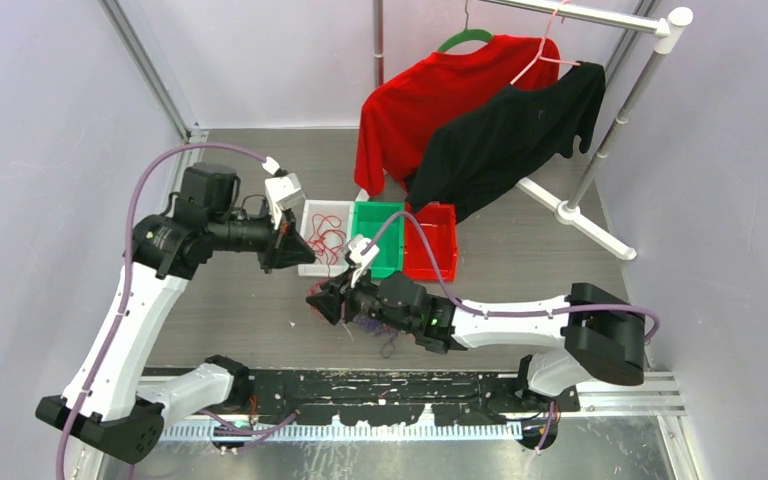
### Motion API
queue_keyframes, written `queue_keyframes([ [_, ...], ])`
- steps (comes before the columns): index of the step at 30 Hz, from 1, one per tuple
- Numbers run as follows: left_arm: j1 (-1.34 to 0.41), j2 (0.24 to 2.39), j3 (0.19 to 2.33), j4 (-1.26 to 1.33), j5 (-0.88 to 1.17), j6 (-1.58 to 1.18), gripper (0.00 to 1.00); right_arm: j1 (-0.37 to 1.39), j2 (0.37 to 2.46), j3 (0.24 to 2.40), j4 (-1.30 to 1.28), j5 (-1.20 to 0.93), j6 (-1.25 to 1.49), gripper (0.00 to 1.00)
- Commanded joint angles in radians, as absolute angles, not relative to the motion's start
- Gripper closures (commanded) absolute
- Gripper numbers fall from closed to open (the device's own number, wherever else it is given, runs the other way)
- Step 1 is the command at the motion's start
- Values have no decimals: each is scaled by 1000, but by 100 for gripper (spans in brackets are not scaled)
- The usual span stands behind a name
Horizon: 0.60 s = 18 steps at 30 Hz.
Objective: Untangle the cables
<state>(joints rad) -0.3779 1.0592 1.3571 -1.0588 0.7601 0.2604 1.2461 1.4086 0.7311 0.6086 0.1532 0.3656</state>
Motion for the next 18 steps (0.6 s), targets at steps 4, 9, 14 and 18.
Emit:
queue_keyframes([
  [4, -386, 1046, 1512, -1101, 838, 187, 100, 1243, 1477, 824, 693, 240, 344, 52],
  [9, -388, 1031, 1568, -1115, 848, 171, 100, 1242, 1491, 818, 710, 267, 336, 54],
  [14, -389, 1020, 1610, -1108, 844, 159, 100, 1242, 1454, 755, 727, 287, 363, 55],
  [18, -390, 1014, 1625, -1099, 836, 158, 100, 1242, 1387, 664, 726, 345, 392, 51],
])
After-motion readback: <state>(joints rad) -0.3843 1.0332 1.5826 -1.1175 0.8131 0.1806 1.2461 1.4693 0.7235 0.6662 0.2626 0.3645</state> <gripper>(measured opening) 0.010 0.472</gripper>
